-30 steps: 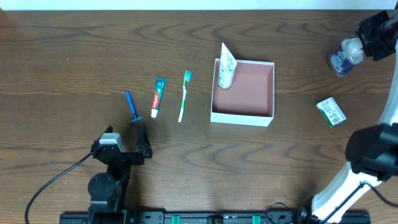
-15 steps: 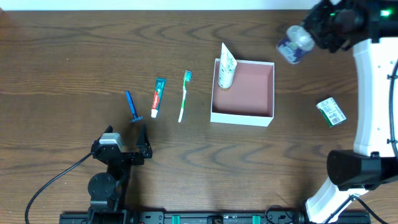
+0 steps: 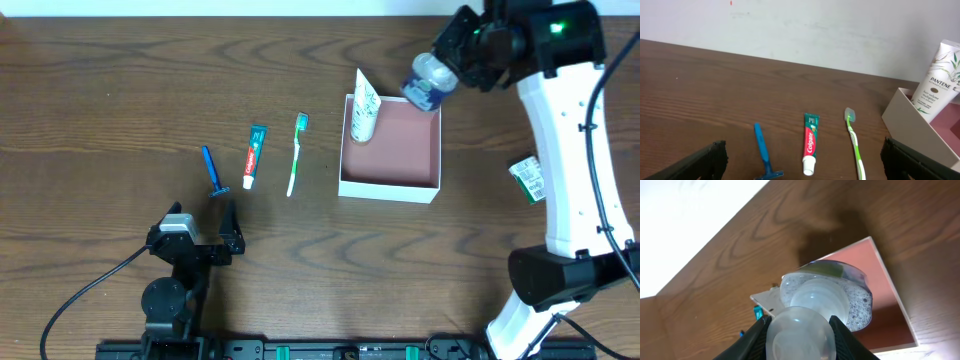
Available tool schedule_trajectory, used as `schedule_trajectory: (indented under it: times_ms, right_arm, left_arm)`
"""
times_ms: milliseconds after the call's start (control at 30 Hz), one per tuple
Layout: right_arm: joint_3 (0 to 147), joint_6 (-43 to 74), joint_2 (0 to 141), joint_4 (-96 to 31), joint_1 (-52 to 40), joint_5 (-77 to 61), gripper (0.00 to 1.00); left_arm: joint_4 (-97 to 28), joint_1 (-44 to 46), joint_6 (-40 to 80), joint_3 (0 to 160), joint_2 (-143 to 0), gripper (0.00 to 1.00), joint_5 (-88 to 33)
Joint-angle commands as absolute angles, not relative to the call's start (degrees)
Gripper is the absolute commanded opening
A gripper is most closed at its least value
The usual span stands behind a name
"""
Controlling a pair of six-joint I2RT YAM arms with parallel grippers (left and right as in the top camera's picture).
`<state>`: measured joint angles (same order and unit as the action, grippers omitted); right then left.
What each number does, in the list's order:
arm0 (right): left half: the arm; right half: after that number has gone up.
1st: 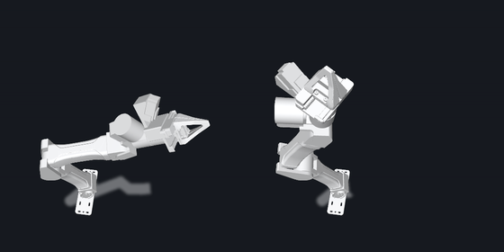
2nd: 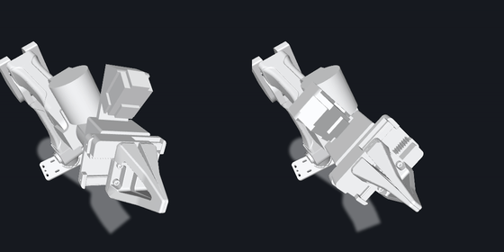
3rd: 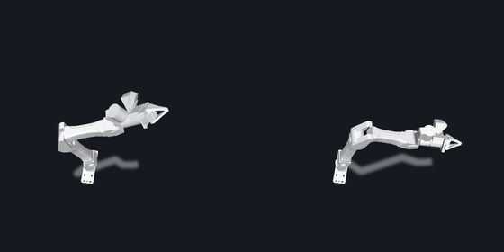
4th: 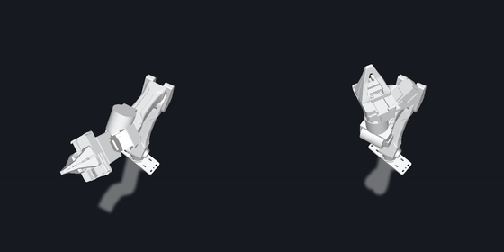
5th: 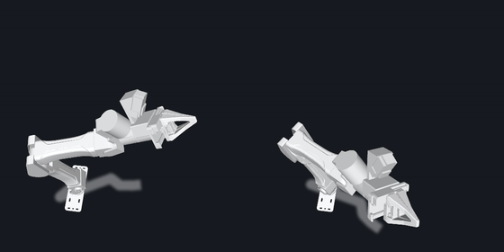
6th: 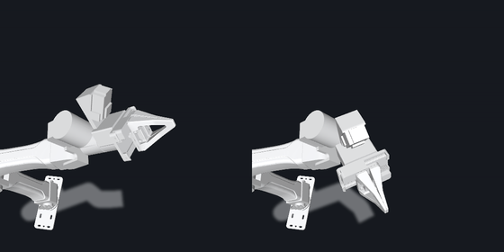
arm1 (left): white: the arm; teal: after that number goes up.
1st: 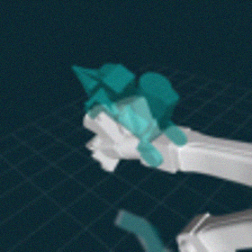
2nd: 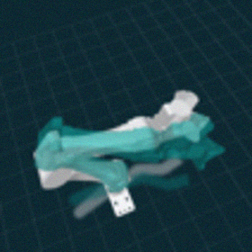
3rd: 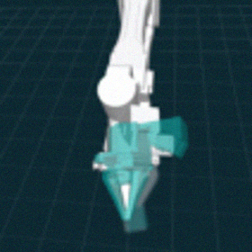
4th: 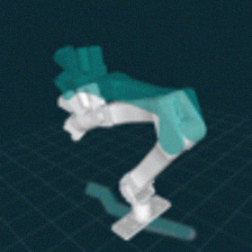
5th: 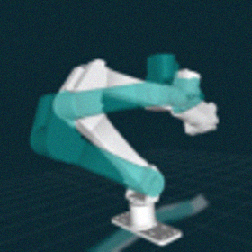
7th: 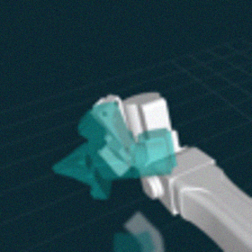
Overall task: Pack container
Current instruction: 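Carry the soap bottle with right gripper into the box, then release the soap bottle in the box and lift right gripper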
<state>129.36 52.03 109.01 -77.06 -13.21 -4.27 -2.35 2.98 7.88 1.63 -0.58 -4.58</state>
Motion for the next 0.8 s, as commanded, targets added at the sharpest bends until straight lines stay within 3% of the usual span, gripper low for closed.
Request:
schedule_trajectory:
  times_ms: [0,767]
  right_arm:
    - [130.3,56.8,110.4,-76.6,-15.4,-3.0,0.33]
    - [129.9,63.2,118.5,-78.7,-18.3,-1.5,0.33]
  left_arm:
    - [-3.5,2.6,7.6,0.2,-0.2,0.98,-5.5]
    - [-3.5,2.6,7.6,0.2,-0.2,0.98,-5.5]
